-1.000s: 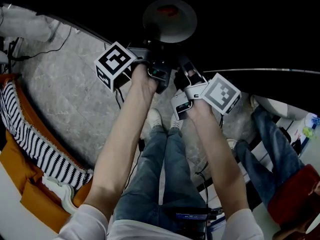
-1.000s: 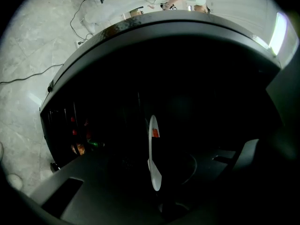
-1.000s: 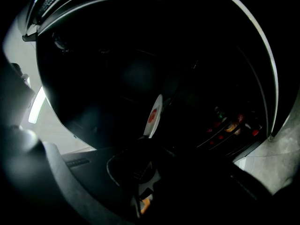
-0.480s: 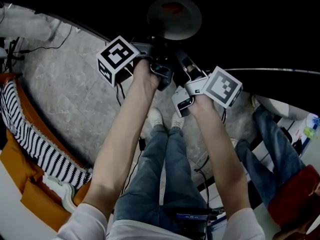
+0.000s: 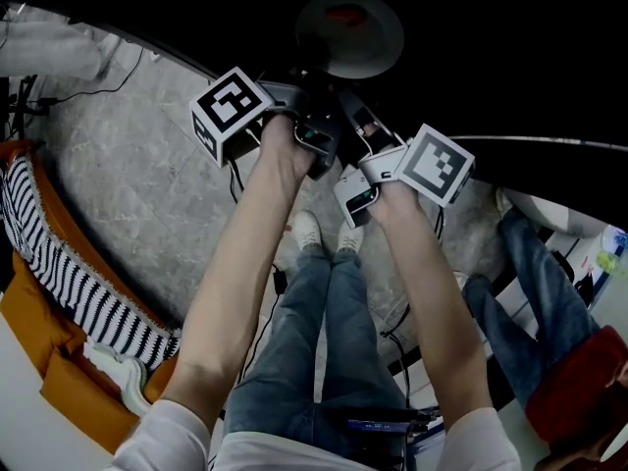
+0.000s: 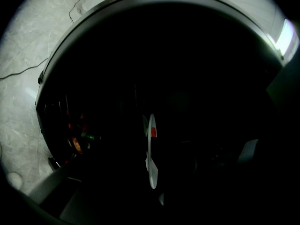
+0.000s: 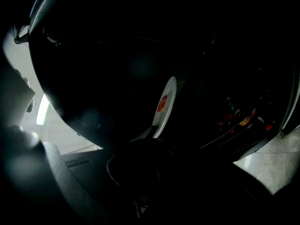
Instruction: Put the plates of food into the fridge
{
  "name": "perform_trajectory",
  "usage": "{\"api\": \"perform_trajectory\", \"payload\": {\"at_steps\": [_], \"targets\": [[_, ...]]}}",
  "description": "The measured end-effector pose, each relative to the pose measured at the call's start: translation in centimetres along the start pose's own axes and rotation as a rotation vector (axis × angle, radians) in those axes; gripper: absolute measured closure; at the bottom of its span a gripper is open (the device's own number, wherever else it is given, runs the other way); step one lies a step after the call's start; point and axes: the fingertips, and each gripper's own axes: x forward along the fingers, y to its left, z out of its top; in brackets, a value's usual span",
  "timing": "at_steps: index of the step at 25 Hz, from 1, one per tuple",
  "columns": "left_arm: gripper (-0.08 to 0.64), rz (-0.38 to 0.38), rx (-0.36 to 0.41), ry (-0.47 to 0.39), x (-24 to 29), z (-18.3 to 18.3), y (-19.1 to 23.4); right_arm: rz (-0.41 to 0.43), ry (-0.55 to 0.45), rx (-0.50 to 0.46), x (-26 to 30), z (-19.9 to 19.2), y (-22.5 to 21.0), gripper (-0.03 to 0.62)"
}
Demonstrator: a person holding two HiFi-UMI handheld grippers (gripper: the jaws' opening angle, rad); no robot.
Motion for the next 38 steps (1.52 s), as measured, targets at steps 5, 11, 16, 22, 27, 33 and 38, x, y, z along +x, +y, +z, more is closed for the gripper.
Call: {"api": "perform_trajectory", "payload": {"at_steps": [5,11,16,22,27,33,38], "targets": [[0.54,0.01,0.013,0.043,0.3,-0.3,0.2,-0.003,0.002,0.004,1.0,0.1,-0.1,0.583],[0.54,0.012,0.033,0.067,0.1,-0.3,0.1,-0.018,-0.003,0.013,1.3,0.1,-0.5,0.583],[0.54,0.003,0.033,0.084,-0.1,-0.5,0.0,-0.028,-0.019,0.009,1.5,0.7,-0.8,0.583],[0.54,-0.003,0.043,0.088,0.0,-0.5,-0.3,-0.027,-0.031,0.006,1.7,1.5,-0.8,0.583],[0.54,-0.006,0.048,0.094,0.1,-0.5,-0.6,-0.021,-0.036,0.001,1.9,2.0,-0.8,0.583],[0.54,-0.005,0.057,0.1,0.1,-0.6,-0.7,-0.017,-0.044,0.0,2.2,2.7,-1.0,0.583],[0.54,0.001,0.064,0.101,-0.7,-0.4,-0.2,-0.021,-0.047,-0.013,2.4,2.5,-1.1,0.583]]}}
